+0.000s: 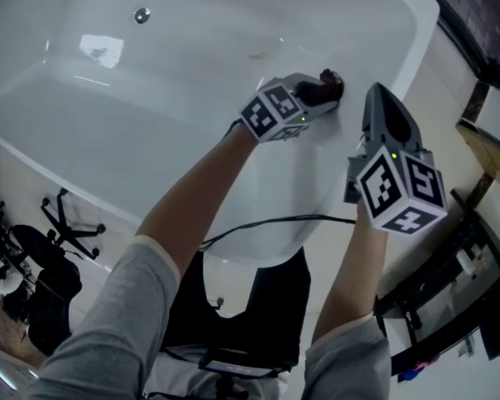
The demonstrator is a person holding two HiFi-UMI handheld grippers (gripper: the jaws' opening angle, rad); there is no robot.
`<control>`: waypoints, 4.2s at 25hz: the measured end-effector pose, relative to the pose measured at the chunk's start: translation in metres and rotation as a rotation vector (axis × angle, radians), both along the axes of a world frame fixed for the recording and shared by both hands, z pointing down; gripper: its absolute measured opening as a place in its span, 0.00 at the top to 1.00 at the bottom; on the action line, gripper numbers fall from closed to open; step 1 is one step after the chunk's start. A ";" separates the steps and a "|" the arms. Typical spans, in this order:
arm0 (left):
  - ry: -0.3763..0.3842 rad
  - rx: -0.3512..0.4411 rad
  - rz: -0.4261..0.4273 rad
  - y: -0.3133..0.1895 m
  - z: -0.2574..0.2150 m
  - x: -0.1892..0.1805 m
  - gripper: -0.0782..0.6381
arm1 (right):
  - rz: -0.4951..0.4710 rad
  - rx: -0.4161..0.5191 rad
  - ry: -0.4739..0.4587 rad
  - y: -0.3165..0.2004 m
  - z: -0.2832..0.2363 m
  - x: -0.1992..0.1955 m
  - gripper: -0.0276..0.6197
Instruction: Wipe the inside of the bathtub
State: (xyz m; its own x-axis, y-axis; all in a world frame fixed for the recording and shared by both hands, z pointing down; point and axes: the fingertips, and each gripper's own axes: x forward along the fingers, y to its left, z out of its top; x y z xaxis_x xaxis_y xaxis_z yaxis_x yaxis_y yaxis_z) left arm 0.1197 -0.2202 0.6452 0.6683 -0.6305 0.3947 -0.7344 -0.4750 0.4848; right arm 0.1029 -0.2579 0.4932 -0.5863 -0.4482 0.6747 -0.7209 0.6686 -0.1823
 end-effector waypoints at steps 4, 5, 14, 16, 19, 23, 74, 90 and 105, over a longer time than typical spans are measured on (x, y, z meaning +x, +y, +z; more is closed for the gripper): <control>0.026 -0.050 -0.032 0.043 0.018 0.003 0.76 | 0.000 -0.007 0.000 0.002 0.008 -0.009 0.95; 0.030 -0.052 -0.046 0.048 0.020 0.003 0.76 | 0.000 -0.009 -0.001 0.002 0.010 -0.012 0.95; -0.026 -0.043 -0.137 -0.012 0.038 -0.022 0.76 | 0.014 -0.019 -0.027 -0.006 0.025 -0.032 0.95; -0.037 -0.042 -0.143 -0.034 0.045 -0.033 0.76 | 0.015 -0.018 -0.039 -0.011 0.027 -0.036 0.95; -0.030 -0.029 -0.123 -0.048 0.049 -0.037 0.76 | 0.018 -0.012 -0.052 -0.021 0.029 -0.040 0.95; 0.003 -0.035 -0.096 -0.027 0.055 -0.032 0.76 | 0.018 -0.012 -0.050 -0.028 0.035 -0.045 0.95; -0.032 -0.065 -0.052 -0.014 0.174 -0.079 0.76 | -0.072 0.025 -0.097 -0.015 0.083 -0.102 0.95; -0.098 -0.100 -0.092 -0.030 0.223 -0.104 0.76 | -0.147 0.035 -0.087 -0.003 0.086 -0.117 0.95; -0.132 -0.299 -0.076 0.083 0.283 -0.092 0.76 | -0.180 0.035 -0.111 0.002 0.081 -0.139 0.95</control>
